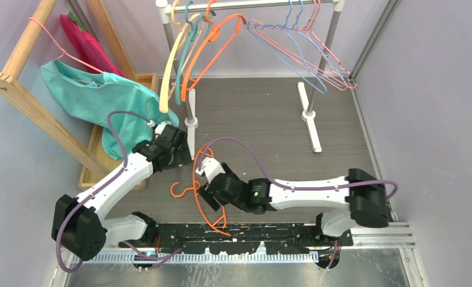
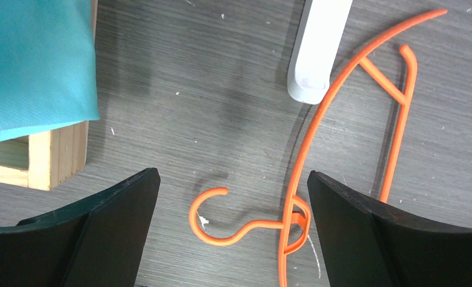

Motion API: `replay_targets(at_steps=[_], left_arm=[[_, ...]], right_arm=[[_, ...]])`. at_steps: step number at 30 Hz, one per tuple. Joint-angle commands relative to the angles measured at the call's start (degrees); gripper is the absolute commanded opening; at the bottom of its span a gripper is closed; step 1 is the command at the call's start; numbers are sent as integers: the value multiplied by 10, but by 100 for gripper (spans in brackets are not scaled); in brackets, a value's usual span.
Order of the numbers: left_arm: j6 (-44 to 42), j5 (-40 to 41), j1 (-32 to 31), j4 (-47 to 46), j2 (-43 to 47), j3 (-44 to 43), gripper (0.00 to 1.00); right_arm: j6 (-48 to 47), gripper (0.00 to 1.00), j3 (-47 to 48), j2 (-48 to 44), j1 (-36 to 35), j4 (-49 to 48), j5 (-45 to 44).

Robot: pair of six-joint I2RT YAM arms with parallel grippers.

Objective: Organize the hangers

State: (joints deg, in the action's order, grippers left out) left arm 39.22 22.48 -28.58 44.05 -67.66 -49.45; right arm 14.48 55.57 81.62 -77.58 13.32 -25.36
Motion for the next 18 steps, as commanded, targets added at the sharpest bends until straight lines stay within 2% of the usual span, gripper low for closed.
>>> replay_targets(at_steps=[1,9,18], left_arm=[[-12,-2,19,11,-6,-23,98],[-15,-8,40,1,24,7,98],[-22,-10,41,-5,28,23,98]], right_arm=[[-5,79,40,70,-17,-39,31],[18,77,74,173,-27,-59,88],[24,75,84,194,-30,-70,123]])
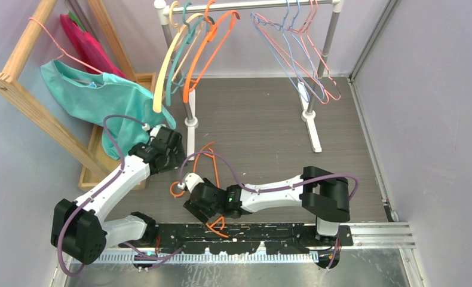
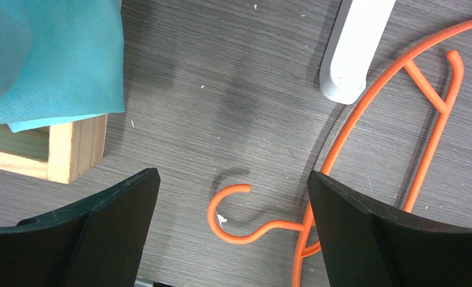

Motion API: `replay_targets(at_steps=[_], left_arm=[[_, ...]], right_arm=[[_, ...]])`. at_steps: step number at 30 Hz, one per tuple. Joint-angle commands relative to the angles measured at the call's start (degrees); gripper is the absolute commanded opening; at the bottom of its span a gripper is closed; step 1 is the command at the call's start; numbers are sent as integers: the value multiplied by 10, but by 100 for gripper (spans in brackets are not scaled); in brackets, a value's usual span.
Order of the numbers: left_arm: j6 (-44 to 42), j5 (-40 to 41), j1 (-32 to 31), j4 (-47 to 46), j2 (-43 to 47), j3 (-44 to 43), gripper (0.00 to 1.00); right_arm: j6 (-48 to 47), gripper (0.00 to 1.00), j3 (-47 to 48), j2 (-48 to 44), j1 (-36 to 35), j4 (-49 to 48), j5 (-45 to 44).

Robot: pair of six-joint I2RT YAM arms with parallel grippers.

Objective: Organize the hangers

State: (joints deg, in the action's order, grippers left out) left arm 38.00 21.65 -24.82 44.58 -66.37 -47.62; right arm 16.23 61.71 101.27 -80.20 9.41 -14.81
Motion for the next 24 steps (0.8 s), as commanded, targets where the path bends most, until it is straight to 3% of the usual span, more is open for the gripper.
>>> replay_targets(at_steps=[1,7,11,16,24], left_arm=[[-10,-2,4,-13,14,7,98],[-12,-3,5,-17,8,9,98],[-11,-9,5,-21,10,13,98],[-10,-8,5,-21,17,21,98],[-8,-11,5,-24,23,27,98]], right_arm=[[7,75,26,5,-4,-29,17],[20,74,32,29,-4,-33,34],[25,68,39,59,-5,-29,28],[45,61,31,65,-4,-21,-34],[63,4,19,39,3,33,-105]])
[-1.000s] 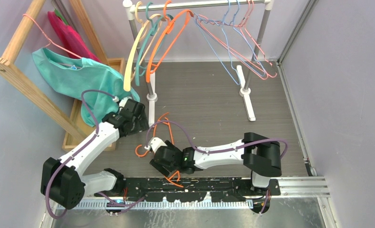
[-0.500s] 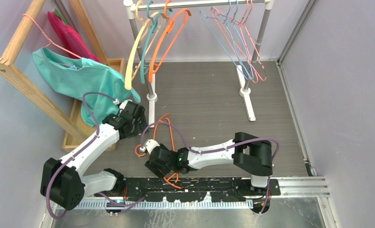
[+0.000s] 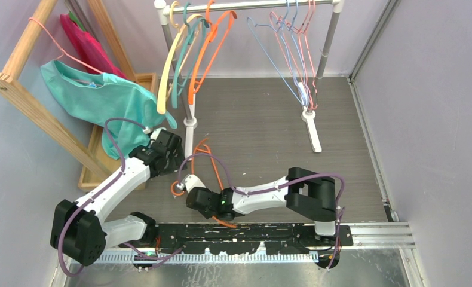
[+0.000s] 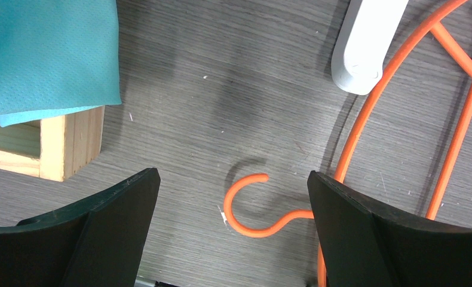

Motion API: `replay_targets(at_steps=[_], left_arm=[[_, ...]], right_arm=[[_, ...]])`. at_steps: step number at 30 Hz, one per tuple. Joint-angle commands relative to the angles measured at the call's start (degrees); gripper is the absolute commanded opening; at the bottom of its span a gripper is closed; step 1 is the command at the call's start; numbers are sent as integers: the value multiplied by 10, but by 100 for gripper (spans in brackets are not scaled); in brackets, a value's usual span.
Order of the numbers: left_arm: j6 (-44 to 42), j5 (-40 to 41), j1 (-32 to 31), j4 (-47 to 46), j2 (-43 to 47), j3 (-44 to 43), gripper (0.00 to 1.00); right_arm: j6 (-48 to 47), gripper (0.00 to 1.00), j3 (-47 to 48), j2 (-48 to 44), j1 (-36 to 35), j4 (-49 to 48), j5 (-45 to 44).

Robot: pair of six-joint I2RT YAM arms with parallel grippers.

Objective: Organize the hangers

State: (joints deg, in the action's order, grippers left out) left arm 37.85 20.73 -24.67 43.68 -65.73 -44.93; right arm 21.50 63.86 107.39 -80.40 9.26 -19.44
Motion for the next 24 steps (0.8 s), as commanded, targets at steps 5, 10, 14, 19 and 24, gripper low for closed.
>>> replay_targets(at_steps=[5,10,14,19,24], left_arm=[[-7,1,3,-15,22,7,98],[-4,0,3,-20,28,14,98],[-3,-5,3,-27,29,17,98],[-6,-6,3,-36,20,21,98],[-8,-7,3,-40,4,20,98]], right_arm=[[22,1,-33,-114,8,81,-111],[21,1,-51,-277,53,137,-106],[13,1,-40,-400,116,154,-39],[-1,1,39,-461,177,144,34],[-3,1,128,-435,206,111,131]])
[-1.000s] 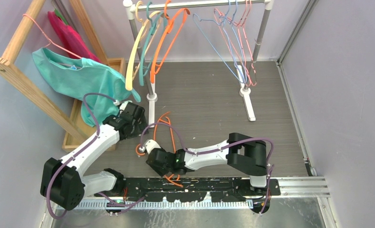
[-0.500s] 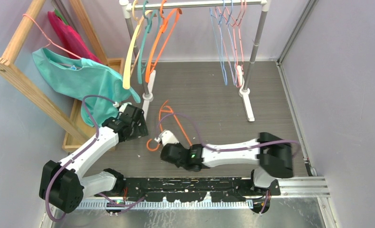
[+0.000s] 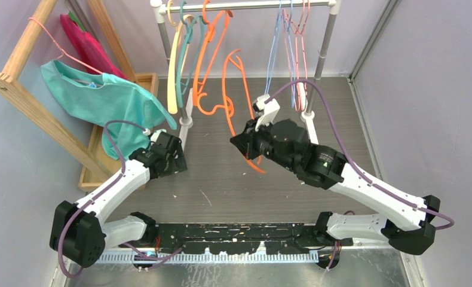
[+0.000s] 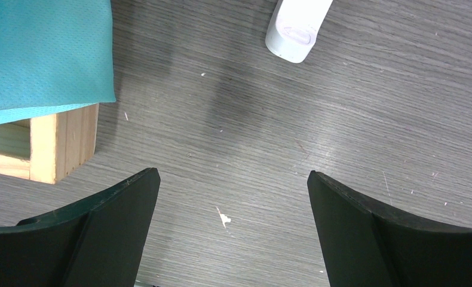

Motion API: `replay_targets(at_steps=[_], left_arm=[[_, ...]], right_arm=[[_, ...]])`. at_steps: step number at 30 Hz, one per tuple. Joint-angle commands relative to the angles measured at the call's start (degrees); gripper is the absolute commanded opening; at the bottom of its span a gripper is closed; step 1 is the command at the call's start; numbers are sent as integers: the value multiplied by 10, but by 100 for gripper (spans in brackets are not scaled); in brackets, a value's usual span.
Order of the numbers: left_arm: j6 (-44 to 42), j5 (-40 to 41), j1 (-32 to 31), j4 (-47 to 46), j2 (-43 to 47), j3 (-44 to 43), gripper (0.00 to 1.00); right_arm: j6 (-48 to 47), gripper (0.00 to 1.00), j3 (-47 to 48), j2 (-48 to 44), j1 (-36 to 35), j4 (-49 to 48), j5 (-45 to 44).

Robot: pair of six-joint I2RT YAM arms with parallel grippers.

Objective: Organize the hangers

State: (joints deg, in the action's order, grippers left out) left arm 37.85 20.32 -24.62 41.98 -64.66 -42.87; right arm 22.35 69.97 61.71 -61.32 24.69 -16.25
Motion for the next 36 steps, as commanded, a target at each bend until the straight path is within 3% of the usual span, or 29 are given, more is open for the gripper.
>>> replay_targets(at_steps=[1,21,36], left_arm=[[-8,-5,3,-26,-7,0,98],[-19,-7,3,-55,-26,9,98],[-22,-6,3,-56,-30,12,98]], right_arm=[[-9,1,79,29,22,-49,112],[167,1,124,138,240,-342,310],[231,1,224,254,290,-427,310]])
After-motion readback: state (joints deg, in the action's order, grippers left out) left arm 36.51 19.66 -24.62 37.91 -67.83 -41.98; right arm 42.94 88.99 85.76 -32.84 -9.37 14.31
